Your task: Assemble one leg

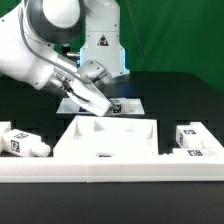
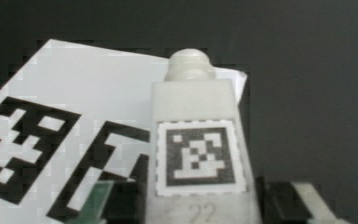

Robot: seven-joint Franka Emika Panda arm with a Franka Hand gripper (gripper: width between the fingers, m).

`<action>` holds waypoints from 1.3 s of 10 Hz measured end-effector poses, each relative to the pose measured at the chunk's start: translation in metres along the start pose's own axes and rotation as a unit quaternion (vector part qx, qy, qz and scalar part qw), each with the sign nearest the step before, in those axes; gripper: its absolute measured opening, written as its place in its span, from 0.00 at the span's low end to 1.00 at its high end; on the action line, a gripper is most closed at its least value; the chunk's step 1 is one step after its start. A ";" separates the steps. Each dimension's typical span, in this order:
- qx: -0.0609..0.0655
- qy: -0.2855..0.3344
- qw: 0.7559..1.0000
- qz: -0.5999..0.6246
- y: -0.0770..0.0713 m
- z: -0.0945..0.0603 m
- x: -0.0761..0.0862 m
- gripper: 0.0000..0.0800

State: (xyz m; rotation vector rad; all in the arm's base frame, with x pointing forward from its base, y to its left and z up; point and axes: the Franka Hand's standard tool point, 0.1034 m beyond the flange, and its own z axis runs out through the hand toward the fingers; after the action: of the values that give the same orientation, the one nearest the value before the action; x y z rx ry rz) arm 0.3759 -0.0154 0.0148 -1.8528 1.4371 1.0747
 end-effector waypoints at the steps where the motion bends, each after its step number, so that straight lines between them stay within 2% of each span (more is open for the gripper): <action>1: 0.001 -0.004 1.000 -0.005 -0.003 -0.006 -0.006 0.36; 2: -0.003 -0.014 1.000 -0.017 -0.006 -0.017 -0.019 0.36; 4: 0.007 -0.016 0.999 -0.041 -0.020 -0.042 -0.055 0.36; 5: 0.008 -0.014 0.999 -0.050 -0.025 -0.049 -0.064 0.36; 6: 0.012 0.014 0.999 -0.048 -0.027 -0.047 -0.056 0.36; 9: 0.025 0.132 0.989 -0.068 -0.040 -0.048 -0.057 0.36; 10: 0.018 0.175 0.981 -0.082 -0.056 -0.052 -0.057 0.36; 11: 0.016 0.215 0.971 -0.099 -0.074 -0.059 -0.067 0.36; 12: 0.016 0.241 0.963 -0.116 -0.086 -0.067 -0.079 0.36; 13: 0.023 0.267 0.956 -0.121 -0.093 -0.072 -0.083 0.36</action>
Offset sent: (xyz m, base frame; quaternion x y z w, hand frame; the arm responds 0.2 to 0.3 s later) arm 0.0132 0.0021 0.0766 -0.0111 0.0088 -0.0213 0.9997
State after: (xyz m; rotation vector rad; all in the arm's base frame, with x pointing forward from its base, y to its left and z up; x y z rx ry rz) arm 0.4751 -0.0053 0.1185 -2.3232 1.4409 0.4297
